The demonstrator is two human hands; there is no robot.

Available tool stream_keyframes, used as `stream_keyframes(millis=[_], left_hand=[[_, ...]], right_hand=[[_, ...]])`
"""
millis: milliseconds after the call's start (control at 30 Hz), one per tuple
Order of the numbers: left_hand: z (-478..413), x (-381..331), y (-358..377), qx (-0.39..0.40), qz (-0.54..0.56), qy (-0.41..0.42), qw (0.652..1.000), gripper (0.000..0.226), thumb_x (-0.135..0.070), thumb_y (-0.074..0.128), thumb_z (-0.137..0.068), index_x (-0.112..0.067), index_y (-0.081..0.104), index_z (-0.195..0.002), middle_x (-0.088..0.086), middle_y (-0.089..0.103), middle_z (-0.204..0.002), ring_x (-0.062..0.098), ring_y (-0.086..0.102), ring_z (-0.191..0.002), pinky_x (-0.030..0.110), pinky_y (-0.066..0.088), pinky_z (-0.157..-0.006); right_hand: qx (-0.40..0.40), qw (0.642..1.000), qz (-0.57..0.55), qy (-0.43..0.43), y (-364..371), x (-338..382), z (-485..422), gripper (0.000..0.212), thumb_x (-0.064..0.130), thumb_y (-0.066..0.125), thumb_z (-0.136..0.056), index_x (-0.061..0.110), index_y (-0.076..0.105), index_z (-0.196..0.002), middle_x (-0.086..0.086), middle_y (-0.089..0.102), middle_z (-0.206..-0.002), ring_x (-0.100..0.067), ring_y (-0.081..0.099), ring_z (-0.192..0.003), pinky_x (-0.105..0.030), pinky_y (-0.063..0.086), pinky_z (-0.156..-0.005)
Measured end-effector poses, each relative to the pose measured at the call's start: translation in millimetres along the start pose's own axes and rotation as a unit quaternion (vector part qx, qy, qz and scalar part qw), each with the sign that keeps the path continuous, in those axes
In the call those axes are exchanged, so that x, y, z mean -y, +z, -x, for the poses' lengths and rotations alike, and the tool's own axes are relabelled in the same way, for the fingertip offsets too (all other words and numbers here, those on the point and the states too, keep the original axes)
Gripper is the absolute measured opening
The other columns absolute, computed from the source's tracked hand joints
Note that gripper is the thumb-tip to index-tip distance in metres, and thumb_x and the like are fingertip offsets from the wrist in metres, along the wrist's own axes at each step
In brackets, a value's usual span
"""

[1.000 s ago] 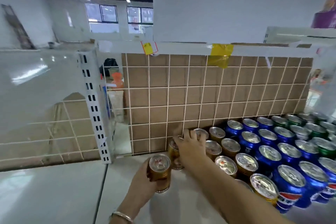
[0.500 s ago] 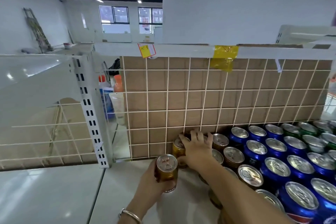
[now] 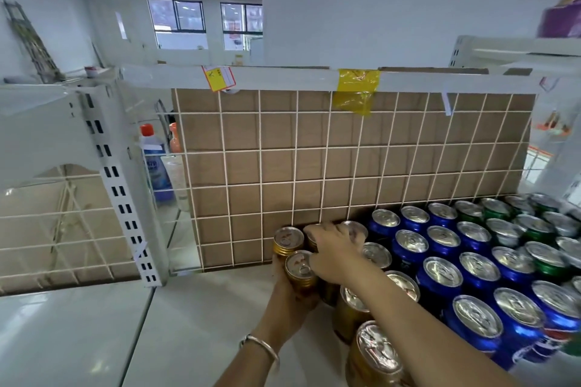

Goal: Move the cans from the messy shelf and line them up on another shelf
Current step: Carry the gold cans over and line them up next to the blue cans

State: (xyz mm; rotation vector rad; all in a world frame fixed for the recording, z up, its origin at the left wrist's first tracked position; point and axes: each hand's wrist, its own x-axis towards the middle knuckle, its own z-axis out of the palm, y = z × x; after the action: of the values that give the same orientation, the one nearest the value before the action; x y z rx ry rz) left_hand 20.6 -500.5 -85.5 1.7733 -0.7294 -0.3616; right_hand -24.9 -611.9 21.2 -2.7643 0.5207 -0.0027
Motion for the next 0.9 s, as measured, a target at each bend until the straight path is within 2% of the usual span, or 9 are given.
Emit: stream_keyframes(millis=[33, 67, 133, 200, 267, 367, 533, 667, 900], left_hand=[[-3.6, 6.0, 0.7, 0.018, 0.014, 0.003, 1.0, 0.131, -0.076, 0.076, -0.033, -0.017, 0.032, -0.14, 0.019, 0.051, -0.113, 0.025, 0.056, -0.087, 0.024, 0.049, -0.055], [-2.6, 6.8, 1.4, 0.031, 0.025, 0.006, 0.999, 0.132, -0.08, 0.073, -0.033, -0.013, 0.033, -0.14, 0.018, 0.054, -0.111, 0.025, 0.058, -0.087, 0.025, 0.049, -0.056], [4.2, 2.7, 3.9, 0.027, -0.006, -0.015, 1.0, 0.085, -0.071, 0.055, -0.071, -0.014, 0.045, -0.134, 0.013, 0.067, -0.104, 0.023, 0.065, -0.088, 0.028, 0.055, -0.062], [18.5, -18.1, -1.0, 0.03, -0.051, -0.031, 0.998, 0.028, -0.03, 0.051, -0.095, -0.029, 0.052, -0.123, 0.0, 0.07, -0.105, 0.02, 0.065, -0.1, 0.022, 0.056, -0.072], [27.6, -15.8, -4.1, 0.027, -0.04, -0.097, 0.994, 0.044, -0.01, 0.064, -0.086, -0.032, 0.046, -0.12, -0.004, 0.061, -0.12, 0.017, 0.057, -0.113, 0.015, 0.051, -0.083], [44.6, -14.0, -19.0, -0.001, -0.102, -0.209, 0.973, 0.055, -0.019, 0.065, -0.086, -0.016, 0.042, -0.136, 0.002, 0.046, -0.139, 0.017, 0.047, -0.125, 0.018, 0.038, -0.096], [87.0, -13.4, -65.5, -0.026, -0.154, -0.23, 0.96, 0.046, -0.02, 0.061, -0.088, -0.008, 0.049, -0.131, -0.001, 0.059, -0.116, 0.007, 0.057, -0.098, -0.006, 0.032, -0.069], [136.0, -9.6, -108.3, -0.036, -0.195, -0.246, 0.949, 0.045, -0.026, 0.061, -0.088, -0.011, 0.052, -0.13, 0.007, 0.056, -0.131, 0.017, 0.055, -0.118, 0.013, 0.038, -0.092], [239.7, 1.0, -196.1, -0.13, -0.226, -0.28, 0.924, 0.049, -0.031, 0.061, -0.087, -0.017, 0.049, -0.132, 0.003, 0.046, -0.139, 0.016, 0.047, -0.125, 0.017, 0.034, -0.094]], right_hand=[[0.01, 1.0, -0.009, -0.006, 1.7, -1.1, 2.5, 0.058, 0.016, 0.048, -0.088, 0.028, 0.033, -0.144, 0.0, 0.029, -0.152, -0.026, 0.017, -0.142, -0.056, 0.003, -0.115], [0.015, 1.0, -0.013, -0.012, 3.8, -2.5, 4.8, 0.056, 0.016, 0.047, -0.09, 0.026, 0.034, -0.143, 0.001, 0.029, -0.152, -0.025, 0.017, -0.143, -0.058, 0.001, -0.115], [0.014, 1.0, -0.01, -0.024, 7.3, -4.6, 10.6, 0.051, 0.016, 0.044, -0.091, 0.025, 0.037, -0.141, 0.001, 0.031, -0.152, -0.025, 0.016, -0.143, -0.06, -0.002, -0.114], [0.002, 0.999, 0.002, -0.043, 10.0, -2.6, 16.7, 0.047, 0.016, 0.042, -0.091, 0.024, 0.041, -0.137, -0.001, 0.035, -0.148, -0.025, 0.018, -0.142, -0.059, -0.003, -0.114], [-0.02, 0.997, 0.029, -0.069, 13.6, 3.2, 23.0, 0.042, 0.019, 0.042, -0.091, 0.023, 0.045, -0.133, 0.0, 0.041, -0.142, -0.024, 0.024, -0.138, -0.056, 0.001, -0.113], [-0.047, 0.988, 0.083, -0.125, 22.7, 15.8, 30.1, 0.037, 0.024, 0.043, -0.089, 0.023, 0.051, -0.125, 0.001, 0.047, -0.133, -0.023, 0.033, -0.129, -0.053, 0.009, -0.109], [0.023, 0.977, 0.068, -0.2, 47.2, 51.9, 34.4, 0.043, 0.026, 0.043, -0.089, 0.024, 0.047, -0.132, 0.0, 0.056, -0.128, -0.022, 0.047, -0.121, -0.038, 0.03, -0.102], [0.115, 0.962, 0.059, -0.239, 73.9, 97.7, 45.9, 0.053, 0.028, 0.045, -0.091, 0.029, 0.031, -0.142, 0.004, 0.058, -0.123, -0.018, 0.049, -0.122, -0.04, 0.025, -0.109], [0.246, 0.906, 0.083, -0.335, 116.9, 205.5, 82.7, 0.048, 0.031, 0.047, -0.093, 0.033, 0.037, -0.14, 0.007, 0.056, -0.128, -0.016, 0.051, -0.122, -0.034, 0.028, -0.106]])
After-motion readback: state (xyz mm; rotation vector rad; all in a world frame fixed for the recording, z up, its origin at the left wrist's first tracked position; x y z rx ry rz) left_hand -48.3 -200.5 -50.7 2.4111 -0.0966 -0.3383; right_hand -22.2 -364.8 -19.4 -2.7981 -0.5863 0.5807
